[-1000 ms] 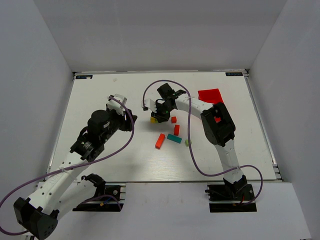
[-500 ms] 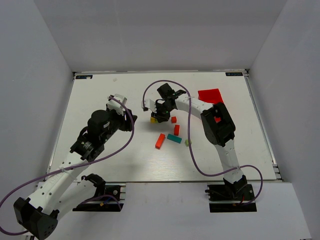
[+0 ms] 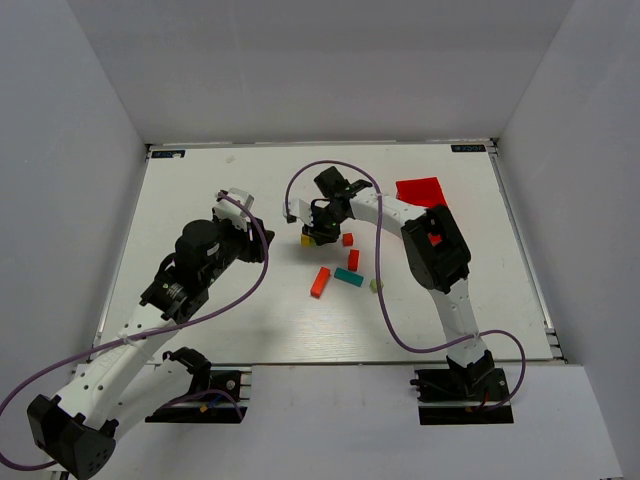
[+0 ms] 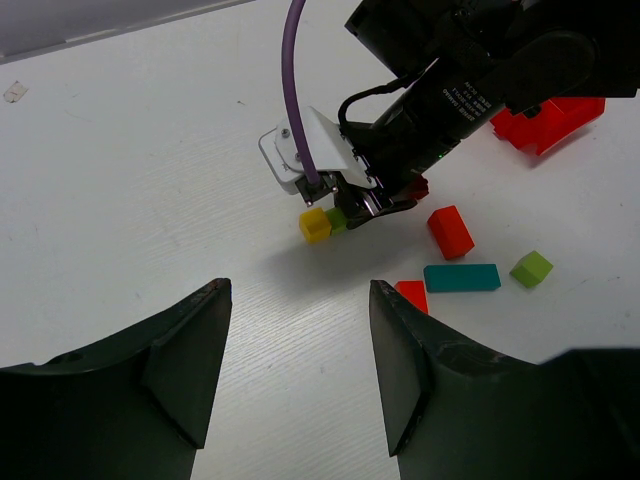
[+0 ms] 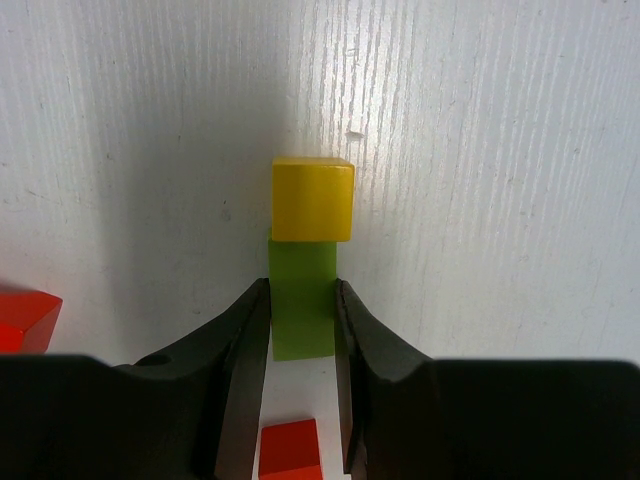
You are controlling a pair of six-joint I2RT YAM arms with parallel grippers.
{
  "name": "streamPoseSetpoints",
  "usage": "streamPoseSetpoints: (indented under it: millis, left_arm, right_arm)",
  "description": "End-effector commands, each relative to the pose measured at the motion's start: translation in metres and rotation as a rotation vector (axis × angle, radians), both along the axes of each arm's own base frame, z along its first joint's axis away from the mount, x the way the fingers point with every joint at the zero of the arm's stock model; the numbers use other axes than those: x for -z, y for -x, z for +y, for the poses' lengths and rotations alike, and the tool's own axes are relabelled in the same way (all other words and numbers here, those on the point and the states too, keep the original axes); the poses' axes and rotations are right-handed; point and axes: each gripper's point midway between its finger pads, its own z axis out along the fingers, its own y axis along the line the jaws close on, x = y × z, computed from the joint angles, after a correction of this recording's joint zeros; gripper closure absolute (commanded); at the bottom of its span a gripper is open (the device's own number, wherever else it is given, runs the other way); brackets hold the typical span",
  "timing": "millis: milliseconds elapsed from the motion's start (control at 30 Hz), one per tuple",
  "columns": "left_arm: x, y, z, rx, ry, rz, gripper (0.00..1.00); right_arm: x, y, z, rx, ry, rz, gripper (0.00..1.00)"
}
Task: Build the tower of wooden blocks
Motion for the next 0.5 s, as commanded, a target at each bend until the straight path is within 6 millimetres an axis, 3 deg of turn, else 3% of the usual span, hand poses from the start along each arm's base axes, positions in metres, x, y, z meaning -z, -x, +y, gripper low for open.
streamPoseSetpoints:
  millis: [0,467]
  left_arm:
    - [0.0032,0.0023,0.0014,0.006,-0.005,0.005,0.32]
    - [0.0032,0.0023,0.0014,0.006,-0.005,0.005,0.32]
  right_arm:
    - [-0.0001,0.0001,0.0069,-0.024,-0.010,0.003,0.95]
    - [0.0028,0.0006,0.0056,-0.019,0.000,0.005,0.72]
